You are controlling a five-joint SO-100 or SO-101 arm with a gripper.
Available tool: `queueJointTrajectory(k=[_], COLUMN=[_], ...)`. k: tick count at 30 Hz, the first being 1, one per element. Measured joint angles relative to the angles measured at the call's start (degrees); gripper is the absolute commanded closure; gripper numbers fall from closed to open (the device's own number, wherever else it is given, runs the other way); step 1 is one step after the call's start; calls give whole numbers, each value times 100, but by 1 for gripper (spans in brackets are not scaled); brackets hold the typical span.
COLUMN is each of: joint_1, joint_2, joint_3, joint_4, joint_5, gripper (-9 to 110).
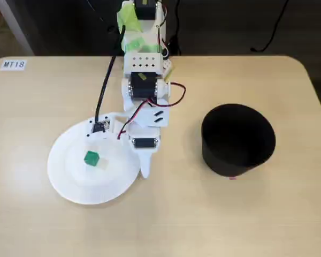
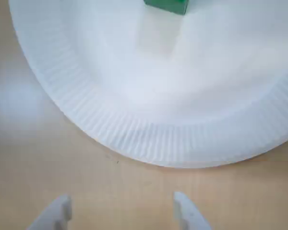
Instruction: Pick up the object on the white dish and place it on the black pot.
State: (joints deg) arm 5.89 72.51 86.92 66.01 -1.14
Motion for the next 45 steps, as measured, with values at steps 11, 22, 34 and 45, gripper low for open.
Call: queueJointTrajectory(k=[11,22,34,45], joint_1=[905,1644,1881,2074], joint_2=[-62,-316,-809,-932], joint_3=[0,-35,-527,-589], joint_4=[0,-26,-18,-26], joint_5=[0,-88,-237,-483], gripper=[73,73,73,74])
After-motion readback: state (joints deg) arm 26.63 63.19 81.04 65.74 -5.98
